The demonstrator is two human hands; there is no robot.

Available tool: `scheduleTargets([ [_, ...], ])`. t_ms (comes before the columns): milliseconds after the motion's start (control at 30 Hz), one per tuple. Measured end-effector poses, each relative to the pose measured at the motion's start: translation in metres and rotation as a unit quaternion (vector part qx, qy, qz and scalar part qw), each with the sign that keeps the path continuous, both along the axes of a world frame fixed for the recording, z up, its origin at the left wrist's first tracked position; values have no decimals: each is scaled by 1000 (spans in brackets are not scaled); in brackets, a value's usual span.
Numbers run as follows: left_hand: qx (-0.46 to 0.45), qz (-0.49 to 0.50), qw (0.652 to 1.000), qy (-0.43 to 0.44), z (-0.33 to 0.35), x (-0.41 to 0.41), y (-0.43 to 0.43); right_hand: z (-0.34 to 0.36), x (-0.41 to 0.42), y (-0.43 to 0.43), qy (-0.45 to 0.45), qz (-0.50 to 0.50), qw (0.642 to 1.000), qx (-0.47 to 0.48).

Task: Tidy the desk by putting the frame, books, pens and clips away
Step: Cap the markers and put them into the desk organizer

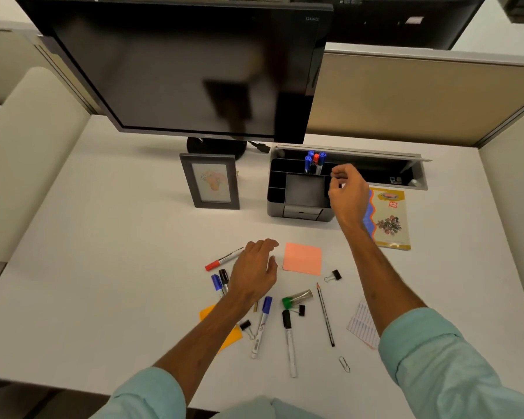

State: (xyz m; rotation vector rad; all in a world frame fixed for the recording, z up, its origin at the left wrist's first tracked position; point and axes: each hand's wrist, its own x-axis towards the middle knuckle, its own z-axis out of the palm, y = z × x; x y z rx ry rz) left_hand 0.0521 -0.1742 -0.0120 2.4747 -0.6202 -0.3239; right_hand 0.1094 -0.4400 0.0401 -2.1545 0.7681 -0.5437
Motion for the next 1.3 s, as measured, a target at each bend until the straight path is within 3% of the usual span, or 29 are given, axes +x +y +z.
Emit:
scheduleTargets([
  [200,51,-6,998,36,-4,-37,-7,-19,-76,56,-20,-15,1000,2],
  [467,104,6,994,46,-11,-91,-3,-40,-163,90,49,34,998,19],
  [933,187,36,980,52,-26,-146,-7,-61,-234,104,134,44,989,34],
  [1167,121,50,989,71,-15,-140,-4,-54,-235,96,131,66,987,67],
  [1300,50,34,998,31,-4,-130,-4,-53,-226,98,112,146,972,146],
])
